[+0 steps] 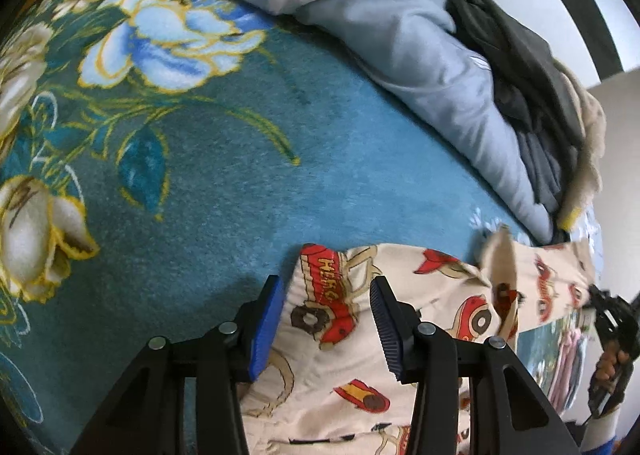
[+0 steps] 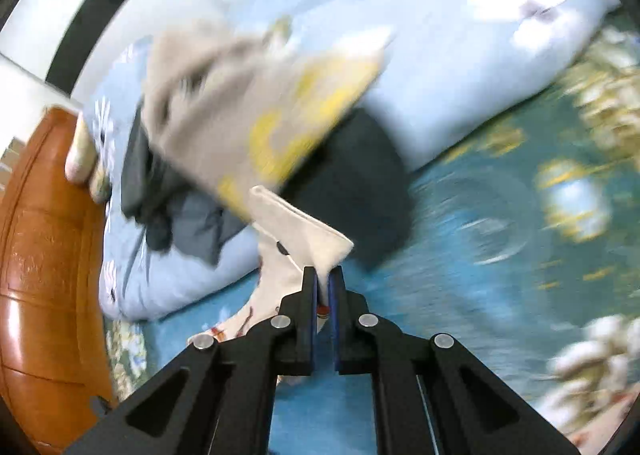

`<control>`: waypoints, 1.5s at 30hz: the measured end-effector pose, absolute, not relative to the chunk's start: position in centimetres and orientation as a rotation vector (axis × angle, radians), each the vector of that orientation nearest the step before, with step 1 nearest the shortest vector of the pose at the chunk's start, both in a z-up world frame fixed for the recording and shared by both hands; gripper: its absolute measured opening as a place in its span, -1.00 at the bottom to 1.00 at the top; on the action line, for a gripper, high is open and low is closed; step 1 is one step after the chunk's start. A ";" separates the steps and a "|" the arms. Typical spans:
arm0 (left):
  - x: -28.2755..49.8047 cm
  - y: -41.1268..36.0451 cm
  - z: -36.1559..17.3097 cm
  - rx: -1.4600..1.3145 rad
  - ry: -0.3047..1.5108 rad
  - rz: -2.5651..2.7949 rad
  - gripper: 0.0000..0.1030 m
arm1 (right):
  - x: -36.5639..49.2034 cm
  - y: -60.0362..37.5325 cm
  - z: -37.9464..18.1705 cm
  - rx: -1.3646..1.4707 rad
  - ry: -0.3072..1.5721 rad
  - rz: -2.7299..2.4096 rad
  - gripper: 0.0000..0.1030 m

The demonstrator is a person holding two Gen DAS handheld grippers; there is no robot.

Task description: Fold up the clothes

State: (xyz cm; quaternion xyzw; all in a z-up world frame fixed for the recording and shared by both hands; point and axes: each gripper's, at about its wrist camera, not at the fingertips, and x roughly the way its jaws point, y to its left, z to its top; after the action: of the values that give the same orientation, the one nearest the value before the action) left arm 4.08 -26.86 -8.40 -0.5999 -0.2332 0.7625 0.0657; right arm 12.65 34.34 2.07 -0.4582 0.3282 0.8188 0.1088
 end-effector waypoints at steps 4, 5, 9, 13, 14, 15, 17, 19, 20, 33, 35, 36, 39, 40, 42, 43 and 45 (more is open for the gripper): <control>3.9 -25.7 -8.1 -1.797 -0.627 2.285 0.00 | 20.8 43.8 2.9 -1.129 0.957 2.188 -0.90; 3.8 -25.3 -8.2 -1.799 -0.611 2.283 0.00 | 22.4 45.7 2.4 -1.095 0.984 2.126 -0.90; 2.4 -23.4 -8.3 -1.829 -0.558 2.280 0.00 | 26.6 50.1 -1.8 -1.071 1.107 1.921 -0.90; 1.6 -21.8 -8.7 -1.874 -0.514 2.277 -0.04 | 29.1 51.1 -4.3 -1.055 1.198 1.864 -0.90; 1.5 -21.7 -8.8 -1.882 -0.504 2.284 -0.04 | 29.8 51.3 -5.0 -1.051 1.220 1.850 -0.90; 1.4 -21.5 -8.9 -1.890 -0.493 2.296 -0.10 | 29.9 51.4 -5.2 -1.049 1.232 1.847 -0.90; 1.1 -21.0 -8.9 -1.920 -0.403 2.350 -0.54 | 29.3 51.3 -4.9 -1.051 1.232 1.870 -0.90; 1.0 -20.5 -8.8 -1.926 -0.335 2.374 -0.98 | 28.4 50.5 -4.0 -1.039 1.220 1.928 -0.90; 1.0 -20.3 -8.8 -1.920 -0.327 2.371 -1.00 | 27.8 50.3 -3.1 -1.022 1.214 1.965 -0.90; 1.8 -20.7 -7.2 -1.863 -0.384 2.389 -0.95 | 26.6 49.1 -1.5 -0.948 1.265 2.070 -0.85; 2.0 -21.6 -6.7 -1.861 -0.396 2.408 -0.69 | 25.4 47.6 -3.5 -1.020 1.299 2.055 -0.85; 1.9 -22.0 -6.8 -1.874 -0.397 2.416 -0.18 | 24.8 47.0 -4.3 -1.046 1.313 2.050 -0.77; 1.8 -22.9 -7.3 -1.916 -0.423 2.423 0.21 | 22.0 45.3 -5.7 -1.137 1.304 2.020 -0.20; 1.6 -23.0 -7.7 -1.928 -0.449 2.405 0.21 | 21.1 44.8 -6.0 -1.165 1.270 2.001 -0.20; 1.5 -23.1 -8.3 -1.948 -0.494 2.369 0.21 | 19.9 44.5 -6.6 -1.210 1.185 1.927 -0.20; 1.5 -22.9 -8.5 -1.951 -0.501 2.352 0.21 | 19.5 44.4 -6.9 -1.228 1.160 1.888 -0.20; 1.4 -22.4 -8.9 -1.955 -0.484 2.327 0.20 | 19.1 44.3 -7.4 -1.257 1.142 1.817 -0.42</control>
State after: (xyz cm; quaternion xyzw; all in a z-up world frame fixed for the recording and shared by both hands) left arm 1.41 -22.41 -8.89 -0.6348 -0.1571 0.7558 0.0321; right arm 19.12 44.29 -7.41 -0.4788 0.4346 0.6918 0.3214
